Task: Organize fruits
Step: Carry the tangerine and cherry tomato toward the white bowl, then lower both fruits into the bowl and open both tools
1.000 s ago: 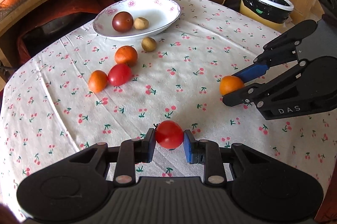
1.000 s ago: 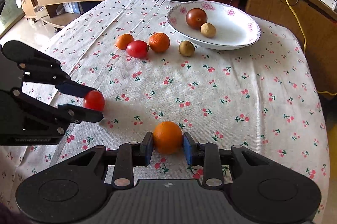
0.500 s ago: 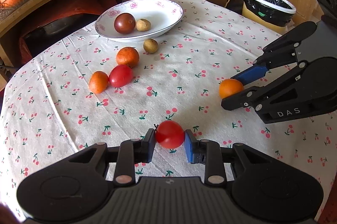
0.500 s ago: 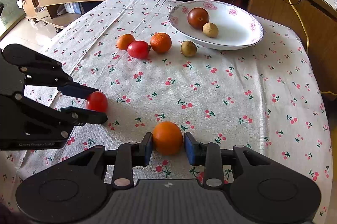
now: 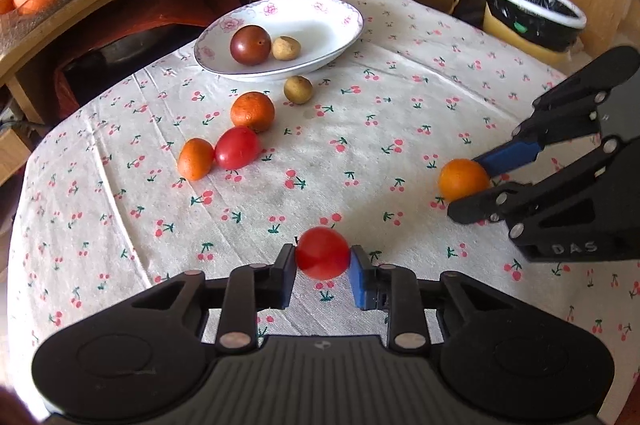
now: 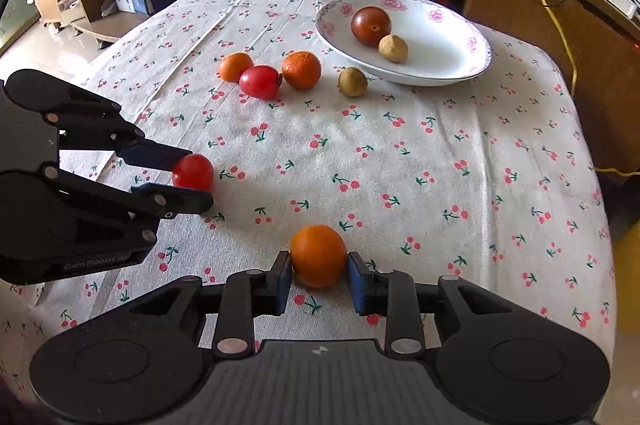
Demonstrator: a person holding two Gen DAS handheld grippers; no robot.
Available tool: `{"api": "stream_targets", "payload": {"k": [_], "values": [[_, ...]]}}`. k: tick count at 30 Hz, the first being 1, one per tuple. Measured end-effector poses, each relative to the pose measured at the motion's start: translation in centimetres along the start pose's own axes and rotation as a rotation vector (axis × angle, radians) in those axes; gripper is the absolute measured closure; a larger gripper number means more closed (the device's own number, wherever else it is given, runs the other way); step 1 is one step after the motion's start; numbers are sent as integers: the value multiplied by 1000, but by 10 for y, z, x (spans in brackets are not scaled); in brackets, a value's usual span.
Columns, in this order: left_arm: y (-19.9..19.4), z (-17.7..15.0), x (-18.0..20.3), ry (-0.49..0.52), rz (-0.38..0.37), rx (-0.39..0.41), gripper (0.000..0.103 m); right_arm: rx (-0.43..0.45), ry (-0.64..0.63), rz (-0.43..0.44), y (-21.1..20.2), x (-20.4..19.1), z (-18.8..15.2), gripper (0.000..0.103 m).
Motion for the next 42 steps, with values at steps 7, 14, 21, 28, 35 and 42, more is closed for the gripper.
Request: {"api": "stream_targets", "payload": {"k": [7, 14, 21, 28, 35, 42], "values": [[1, 11, -13, 9, -17, 5, 66, 29, 68, -16, 3, 15, 18, 79], [14, 44, -38, -48, -6, 56, 66, 73, 102, -39, 16, 31, 52, 79], [25, 81, -58, -73, 23, 117, 66, 135, 108, -89, 30, 49, 90, 79], [44, 105, -67, -83, 36, 136, 66, 147, 104, -112, 44, 56, 99, 79], [63, 114, -70, -88, 33, 133, 66, 165, 115, -114, 52, 63, 107, 79], [77, 117, -73, -106, 23, 124, 66, 168, 105, -123, 65, 69, 111, 78]]}}
Point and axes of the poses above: each gripper's, at about its wrist camera, not at the fingertips, and y roughly the way its jaws point, x to its right, z to its top, the point moved 4 cm from there along y, roughly the way its jaws point, and after that the axes turned 9 degrees about x, right-handed, at the moved point
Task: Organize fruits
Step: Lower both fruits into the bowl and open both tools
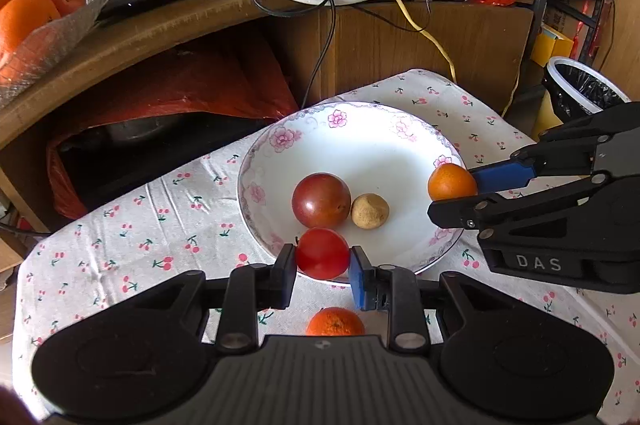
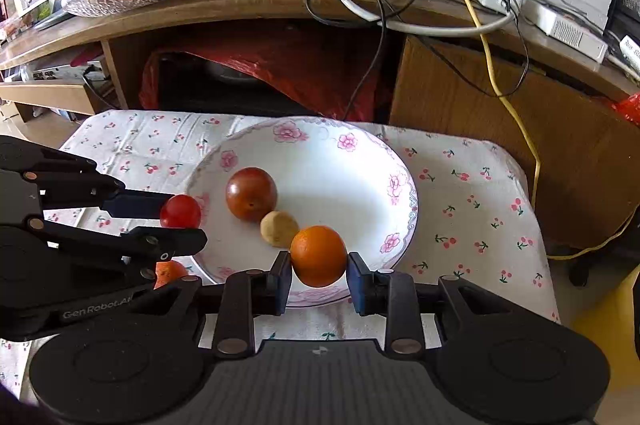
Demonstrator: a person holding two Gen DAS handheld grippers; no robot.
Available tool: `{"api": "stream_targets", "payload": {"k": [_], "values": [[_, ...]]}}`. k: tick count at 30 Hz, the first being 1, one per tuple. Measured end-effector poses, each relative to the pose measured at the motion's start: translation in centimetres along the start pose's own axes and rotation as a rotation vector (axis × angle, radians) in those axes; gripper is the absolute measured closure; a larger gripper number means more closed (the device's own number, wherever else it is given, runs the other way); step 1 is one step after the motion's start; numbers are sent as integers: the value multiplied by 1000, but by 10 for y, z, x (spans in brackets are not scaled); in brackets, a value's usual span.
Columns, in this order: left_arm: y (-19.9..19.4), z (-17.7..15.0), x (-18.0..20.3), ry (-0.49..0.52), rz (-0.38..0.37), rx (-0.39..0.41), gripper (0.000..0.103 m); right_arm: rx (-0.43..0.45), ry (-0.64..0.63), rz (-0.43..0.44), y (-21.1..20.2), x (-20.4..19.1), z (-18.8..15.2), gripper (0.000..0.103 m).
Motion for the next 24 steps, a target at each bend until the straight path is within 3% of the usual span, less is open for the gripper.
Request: {"api": "stream_targets", "payload": {"k": [17, 24], "values": [[5, 1, -1, -13, 0, 1, 66, 16, 0, 7, 10, 2, 1, 78], [2, 4, -4, -24, 5, 10, 66, 40, 18, 0, 7, 7, 6, 73]]}}
Point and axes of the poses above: each gripper's, at about its wrist camera, not at the fingertips, and y roughly the way its jaws point, x to its right, z to its top, the point moved 4 cm from there along y, roughly the way its jaws point, and after that the axes turned 9 degrees about x, right-handed, at the moved point
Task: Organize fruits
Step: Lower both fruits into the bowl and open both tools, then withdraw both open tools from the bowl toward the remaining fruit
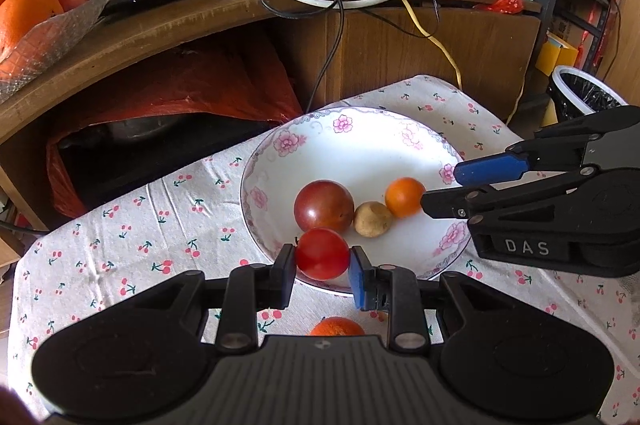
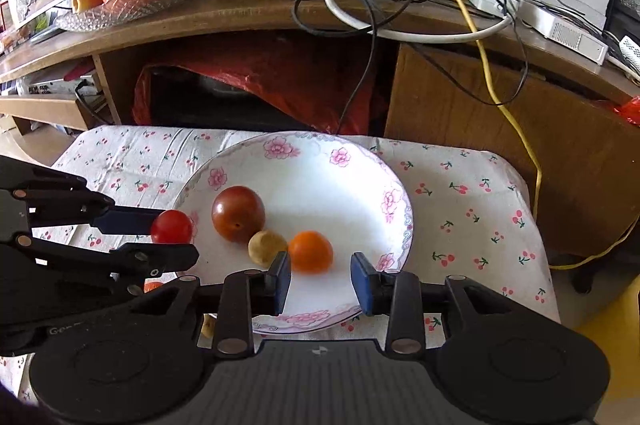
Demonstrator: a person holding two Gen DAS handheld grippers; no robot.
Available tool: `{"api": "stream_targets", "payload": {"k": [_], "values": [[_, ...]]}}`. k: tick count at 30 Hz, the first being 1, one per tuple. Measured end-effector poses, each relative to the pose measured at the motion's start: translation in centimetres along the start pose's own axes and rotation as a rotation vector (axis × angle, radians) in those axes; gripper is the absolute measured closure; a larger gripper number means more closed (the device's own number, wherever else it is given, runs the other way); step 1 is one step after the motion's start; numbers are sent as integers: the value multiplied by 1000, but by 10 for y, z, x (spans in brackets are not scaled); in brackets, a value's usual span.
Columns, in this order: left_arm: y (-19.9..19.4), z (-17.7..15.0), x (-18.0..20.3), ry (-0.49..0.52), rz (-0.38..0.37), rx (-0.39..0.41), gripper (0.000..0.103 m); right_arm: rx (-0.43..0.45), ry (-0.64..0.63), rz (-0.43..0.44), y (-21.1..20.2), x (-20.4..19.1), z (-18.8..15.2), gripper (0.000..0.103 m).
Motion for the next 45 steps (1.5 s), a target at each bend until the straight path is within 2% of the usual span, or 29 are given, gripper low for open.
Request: {"api": "stream_targets", "payload": {"k": [11, 45], "values": [[-1, 1, -1, -5, 0, 3, 62, 4, 11, 3, -4, -2, 0, 73], [-21, -4, 3, 38, -2, 12, 61, -17, -33, 70, -18, -23, -7, 73]]}}
Point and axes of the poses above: each gripper's, at about its wrist camera, not at the fingertips, and y roughly the way its jaws point, x to its right, z to its top, the point moved 4 cm from there along y, roughly the way its jaws point, and after that the axes turned 9 degrees about x, right-handed, at the moved point
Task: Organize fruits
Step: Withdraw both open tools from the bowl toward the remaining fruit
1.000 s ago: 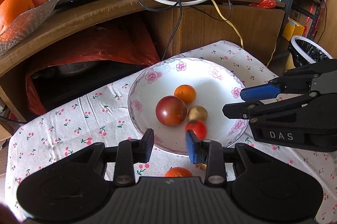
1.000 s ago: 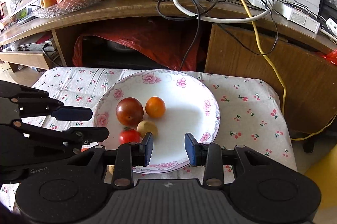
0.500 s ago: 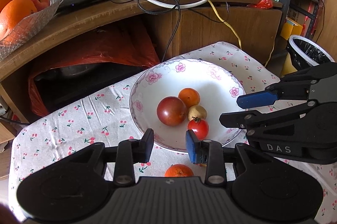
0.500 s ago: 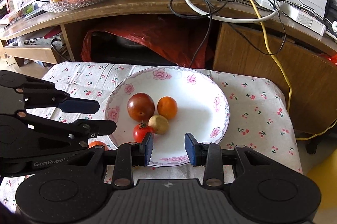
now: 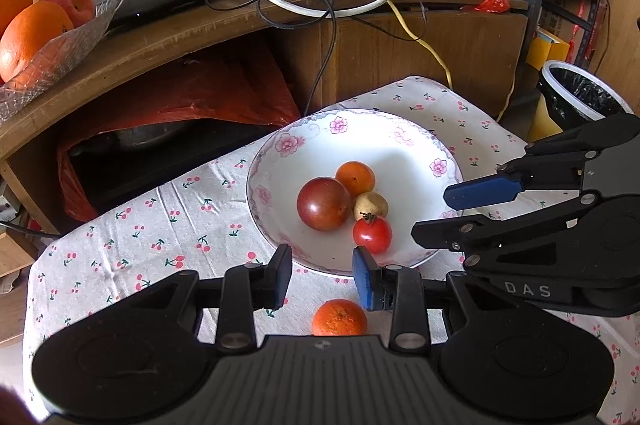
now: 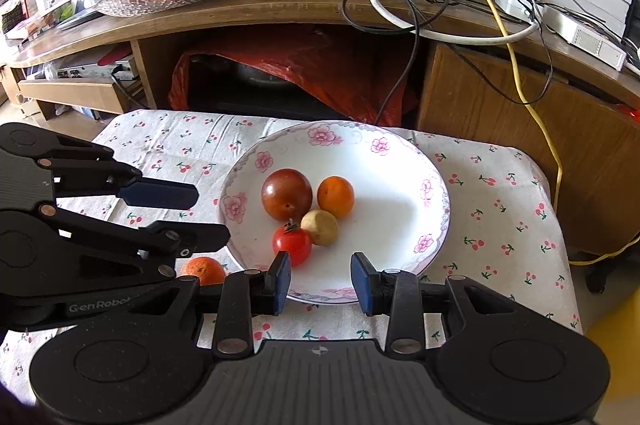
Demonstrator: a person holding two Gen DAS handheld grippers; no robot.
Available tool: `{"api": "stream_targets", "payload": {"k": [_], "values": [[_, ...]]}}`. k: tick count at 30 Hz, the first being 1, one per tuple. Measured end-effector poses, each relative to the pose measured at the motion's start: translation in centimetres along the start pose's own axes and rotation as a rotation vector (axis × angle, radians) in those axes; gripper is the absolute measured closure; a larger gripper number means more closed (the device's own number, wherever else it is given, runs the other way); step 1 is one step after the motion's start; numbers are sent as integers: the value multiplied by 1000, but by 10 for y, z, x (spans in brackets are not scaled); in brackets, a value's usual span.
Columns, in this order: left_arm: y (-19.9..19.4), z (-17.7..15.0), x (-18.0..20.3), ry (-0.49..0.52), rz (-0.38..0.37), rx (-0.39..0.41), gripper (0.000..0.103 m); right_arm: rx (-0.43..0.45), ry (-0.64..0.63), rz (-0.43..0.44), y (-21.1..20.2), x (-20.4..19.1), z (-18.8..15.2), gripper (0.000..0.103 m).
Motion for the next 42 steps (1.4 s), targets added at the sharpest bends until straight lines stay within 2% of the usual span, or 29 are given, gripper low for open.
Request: {"api": "stream_targets", "payload": {"k": [33, 42], "values": [[-21, -16, 3, 50, -23, -12, 61, -41, -30, 48, -7, -19, -12, 72], [-32, -30, -2, 80, -37, -29, 61, -53, -35, 65, -7, -24, -14, 72]]}}
Point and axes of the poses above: each gripper's, at about its wrist camera, not at the fingertips, and y roughly the way its jaws point, x to its right, z to its top, the point moved 4 cm from there along y, roughly the way its jaws point, and after that the axes turned 9 degrees about x, right-handed, at the moved point
